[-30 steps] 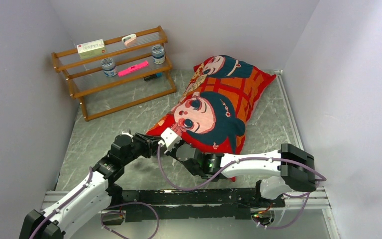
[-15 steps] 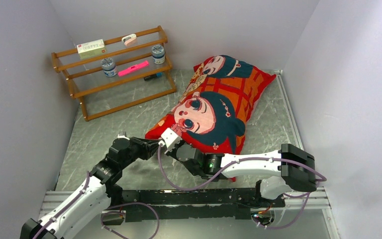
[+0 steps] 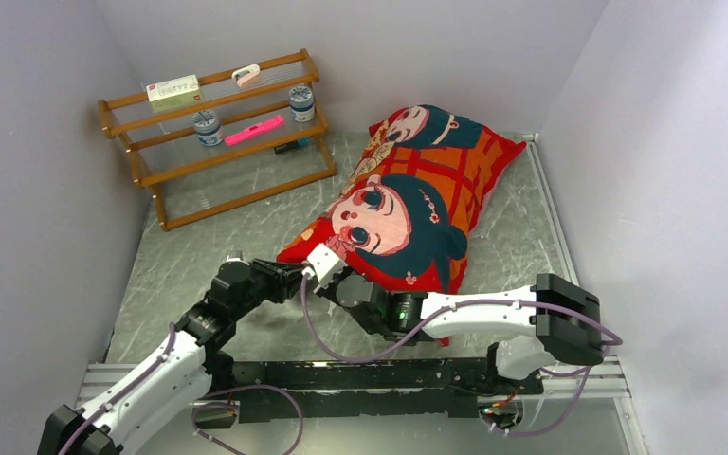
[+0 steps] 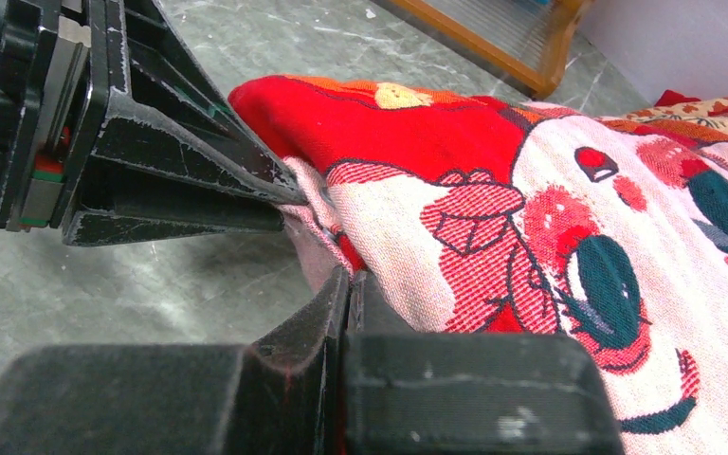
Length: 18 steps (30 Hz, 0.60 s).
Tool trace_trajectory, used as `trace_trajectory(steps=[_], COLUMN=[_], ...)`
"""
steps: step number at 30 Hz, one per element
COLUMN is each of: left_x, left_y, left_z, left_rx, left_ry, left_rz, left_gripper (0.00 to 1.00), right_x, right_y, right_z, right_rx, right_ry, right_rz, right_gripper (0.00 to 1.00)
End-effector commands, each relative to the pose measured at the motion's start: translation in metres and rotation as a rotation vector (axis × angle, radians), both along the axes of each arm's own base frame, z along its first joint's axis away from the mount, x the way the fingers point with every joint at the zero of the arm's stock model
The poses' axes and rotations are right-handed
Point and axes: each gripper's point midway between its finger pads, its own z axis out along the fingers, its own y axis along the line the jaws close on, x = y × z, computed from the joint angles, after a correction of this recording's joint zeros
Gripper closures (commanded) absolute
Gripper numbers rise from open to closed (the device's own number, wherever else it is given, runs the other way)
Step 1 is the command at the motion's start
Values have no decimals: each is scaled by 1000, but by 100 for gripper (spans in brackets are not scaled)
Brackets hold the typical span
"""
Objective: Put the pillow into the pillowcase
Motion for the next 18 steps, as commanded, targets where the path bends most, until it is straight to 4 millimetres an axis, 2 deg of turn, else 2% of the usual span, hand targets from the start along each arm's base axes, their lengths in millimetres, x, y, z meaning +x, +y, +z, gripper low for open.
trace_trajectory(steps=[1,10,12,14,18], left_x=[8,13,14,14,15], left_y=[0,-1,0,2,8], left_z=[5,10,13,17,29], left_rx=[-16,-19,-34,-44,-29], left_ry=[-47,-81,-97,-128,-209], left_rz=[21,27,40,50,71], left_gripper=[72,77,83,94,95], right_x=[-2,-6,-7,-10,-15], right_y=[8,6,6,6,6], right_z=[43,37,34,32,30], right_rx=[163,164,166,167,177], right_ry=[-15,-2,7,18,54], right_rz=[11,19,25,37,58], right_gripper=[100,100,100,100,100])
